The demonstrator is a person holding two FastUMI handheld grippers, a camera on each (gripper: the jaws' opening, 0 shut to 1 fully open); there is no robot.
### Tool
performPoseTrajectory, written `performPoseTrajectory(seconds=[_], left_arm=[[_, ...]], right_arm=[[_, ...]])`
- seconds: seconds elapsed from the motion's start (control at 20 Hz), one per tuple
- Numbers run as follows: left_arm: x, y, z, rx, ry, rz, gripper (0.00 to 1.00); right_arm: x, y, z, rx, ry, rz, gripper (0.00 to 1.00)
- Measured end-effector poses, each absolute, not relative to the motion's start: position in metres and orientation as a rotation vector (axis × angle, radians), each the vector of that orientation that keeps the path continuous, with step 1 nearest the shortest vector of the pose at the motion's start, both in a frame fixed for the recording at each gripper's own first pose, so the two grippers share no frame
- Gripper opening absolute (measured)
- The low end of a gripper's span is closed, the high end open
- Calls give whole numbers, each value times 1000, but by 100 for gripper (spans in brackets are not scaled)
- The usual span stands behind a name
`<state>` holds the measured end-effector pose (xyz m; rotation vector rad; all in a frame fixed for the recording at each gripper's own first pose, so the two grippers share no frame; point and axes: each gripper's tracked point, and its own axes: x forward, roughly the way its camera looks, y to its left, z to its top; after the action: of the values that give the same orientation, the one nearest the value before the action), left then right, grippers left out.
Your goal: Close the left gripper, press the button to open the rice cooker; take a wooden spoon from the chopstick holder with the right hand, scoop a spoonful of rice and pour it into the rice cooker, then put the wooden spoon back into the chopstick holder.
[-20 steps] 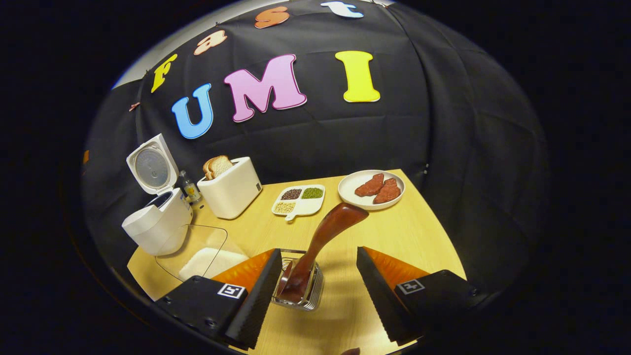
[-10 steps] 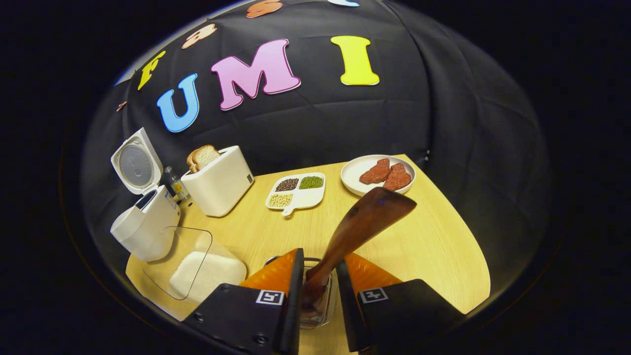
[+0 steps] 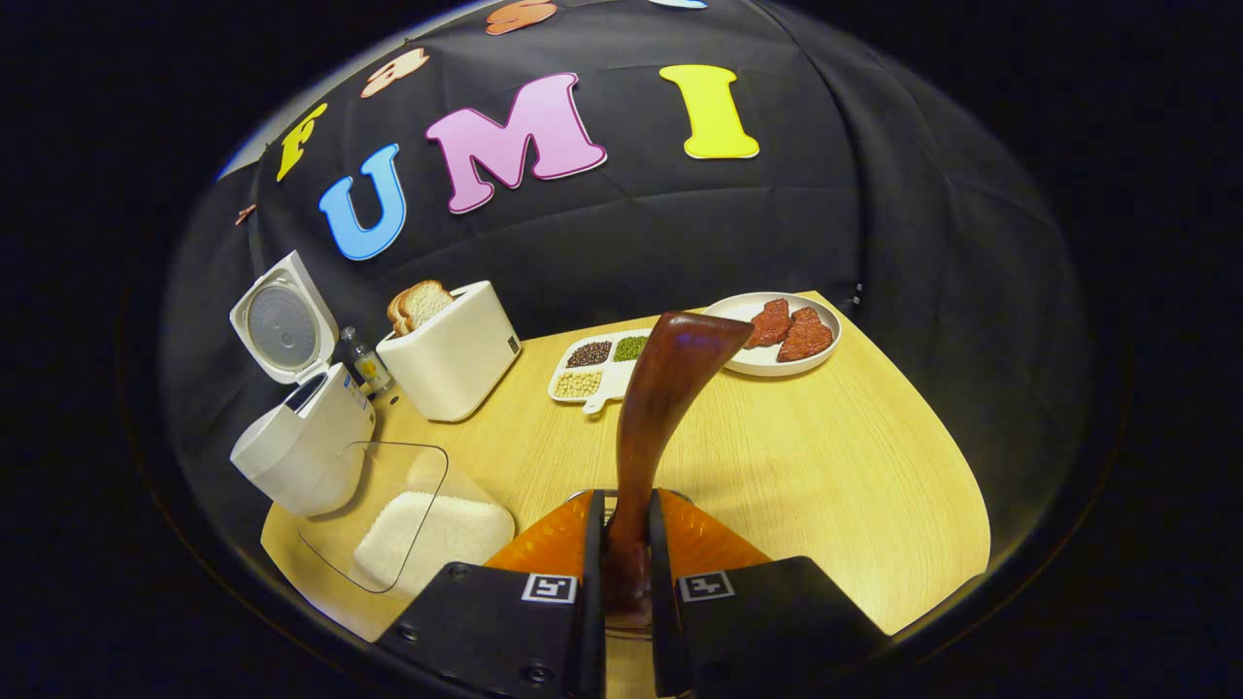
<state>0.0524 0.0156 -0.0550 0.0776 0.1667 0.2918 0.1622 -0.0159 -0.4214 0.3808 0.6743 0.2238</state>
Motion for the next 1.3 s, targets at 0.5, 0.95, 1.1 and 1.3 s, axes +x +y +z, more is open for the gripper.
performPoseTrajectory(seconds=[0.5, 0.95, 1.1, 1.3], left_arm=[[41, 46, -58, 37, 152, 270, 98], [29, 67, -54, 75, 124, 195, 97], [27, 74, -61, 66, 135, 179, 97], [23, 89, -67, 64, 152, 167, 97]], right_arm=[[172, -37, -337, 349, 529, 182, 23], [166, 63, -255, 313, 425, 344, 23], [155, 107, -276, 253, 474, 398, 23], [152, 144, -318, 127, 529, 422, 23]])
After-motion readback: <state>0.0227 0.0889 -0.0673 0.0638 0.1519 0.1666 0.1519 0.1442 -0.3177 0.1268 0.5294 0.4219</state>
